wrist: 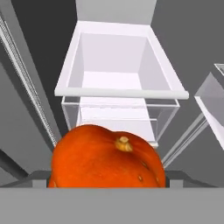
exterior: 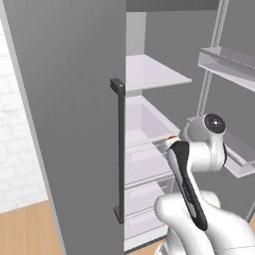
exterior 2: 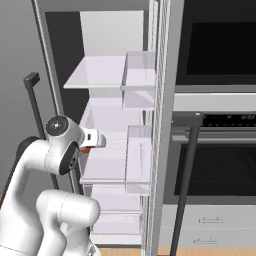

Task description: Place one squash and one chicken drumstick in each tupperware on the nearby counter, to pack two identical lunches.

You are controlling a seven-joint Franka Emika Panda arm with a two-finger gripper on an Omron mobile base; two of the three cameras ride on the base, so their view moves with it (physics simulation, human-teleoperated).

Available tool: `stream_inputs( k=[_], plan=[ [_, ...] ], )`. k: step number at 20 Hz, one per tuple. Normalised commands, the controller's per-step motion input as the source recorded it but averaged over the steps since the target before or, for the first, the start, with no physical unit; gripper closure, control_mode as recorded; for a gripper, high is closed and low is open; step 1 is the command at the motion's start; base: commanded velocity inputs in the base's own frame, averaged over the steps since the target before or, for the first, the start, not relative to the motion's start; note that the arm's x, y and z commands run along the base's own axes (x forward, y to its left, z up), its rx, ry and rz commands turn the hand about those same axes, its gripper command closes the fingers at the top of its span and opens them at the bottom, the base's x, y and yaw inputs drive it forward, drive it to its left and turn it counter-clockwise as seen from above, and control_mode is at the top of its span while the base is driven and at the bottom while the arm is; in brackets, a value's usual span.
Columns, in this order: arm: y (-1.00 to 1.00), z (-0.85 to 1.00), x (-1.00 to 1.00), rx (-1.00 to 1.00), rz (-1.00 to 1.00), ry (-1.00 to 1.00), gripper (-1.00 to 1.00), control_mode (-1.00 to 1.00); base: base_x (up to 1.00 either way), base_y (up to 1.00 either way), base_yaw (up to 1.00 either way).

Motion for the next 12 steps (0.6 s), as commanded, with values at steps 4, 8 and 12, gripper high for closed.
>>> stream_inputs(
  k=[4,8,12],
  plan=[
    [0.00,0.99,-0.74,0.00,0.00,0.08,1.00,-1.00,0.00,0.00,0.00],
    [0.08,0.41,-0.82,-0.04,0.00,0.08,1.00,-1.00,0.00,0.00,0.00],
    [0.06,0.00,-0.91,-0.05,0.00,0.00,1.00,-1.00,0.00,0.00,0.00]
  ],
)
